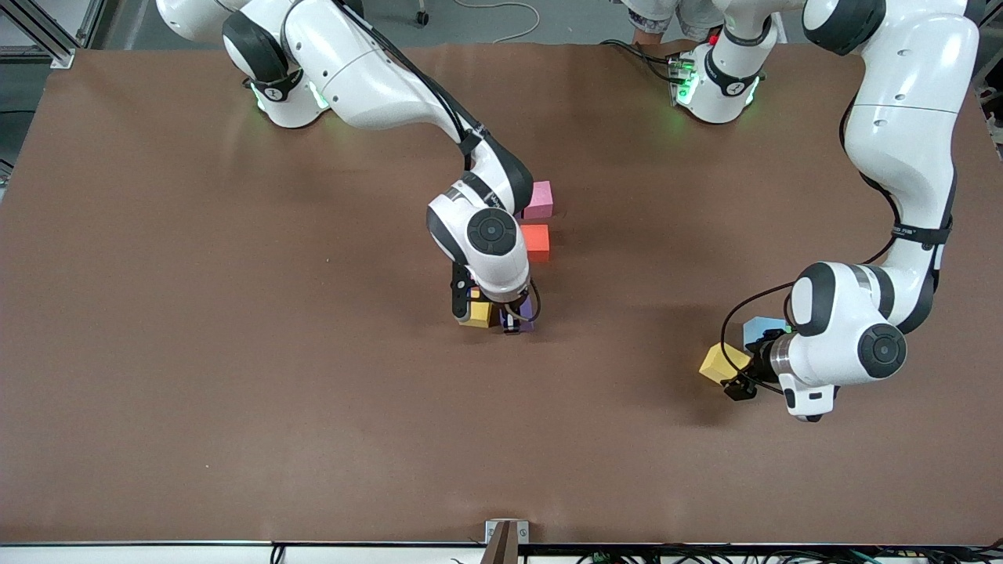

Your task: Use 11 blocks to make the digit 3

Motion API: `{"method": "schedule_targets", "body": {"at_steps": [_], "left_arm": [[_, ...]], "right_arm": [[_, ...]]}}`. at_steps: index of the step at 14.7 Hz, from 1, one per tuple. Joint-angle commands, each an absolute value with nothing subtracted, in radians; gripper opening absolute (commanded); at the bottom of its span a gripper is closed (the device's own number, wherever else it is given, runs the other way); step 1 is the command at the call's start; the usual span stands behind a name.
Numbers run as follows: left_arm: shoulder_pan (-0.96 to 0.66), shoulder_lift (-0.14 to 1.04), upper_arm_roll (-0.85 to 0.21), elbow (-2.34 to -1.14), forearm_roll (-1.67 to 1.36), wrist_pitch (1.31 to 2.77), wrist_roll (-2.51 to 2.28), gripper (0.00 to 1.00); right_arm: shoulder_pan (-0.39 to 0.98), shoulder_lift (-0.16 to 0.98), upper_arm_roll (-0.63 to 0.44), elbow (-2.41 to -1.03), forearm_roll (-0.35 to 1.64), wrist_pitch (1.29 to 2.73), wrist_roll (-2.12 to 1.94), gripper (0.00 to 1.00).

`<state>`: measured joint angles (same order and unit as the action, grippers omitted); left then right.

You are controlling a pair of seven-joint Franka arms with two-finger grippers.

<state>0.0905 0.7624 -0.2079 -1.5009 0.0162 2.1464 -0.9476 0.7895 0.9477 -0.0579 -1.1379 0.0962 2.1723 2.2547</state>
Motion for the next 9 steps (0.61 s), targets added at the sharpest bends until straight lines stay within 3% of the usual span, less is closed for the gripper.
{"method": "schedule_targets", "body": {"at_steps": [1, 4, 7, 9], "left_arm": [[0.097, 0.775, -0.215, -1.488, 0.032, 2.132, -0.93, 0.98], [0.095, 0.778, -0.216, -1.488, 0.032, 2.132, -0.931, 0.73], [0.091, 0.776, -0.216, -1.483, 0.025, 2.132, -0.949, 0.36], [0.087, 0.773, -0.218, -1.482, 0.02, 2.132, -0.953, 0.27]], "right_arm": [[0.792, 0.936, -0.057, -1.161, 0.084, 2.172, 2.295, 0.0], [0.788, 0.933, -0.055, -1.163, 0.086, 2.16, 2.319, 0.0], [0.787, 0.933, -0.055, -1.17, 0.084, 2.152, 2.319, 0.0], [0.785, 0.927, -0.055, -1.18, 0.086, 2.151, 2.319, 0.0]]}}
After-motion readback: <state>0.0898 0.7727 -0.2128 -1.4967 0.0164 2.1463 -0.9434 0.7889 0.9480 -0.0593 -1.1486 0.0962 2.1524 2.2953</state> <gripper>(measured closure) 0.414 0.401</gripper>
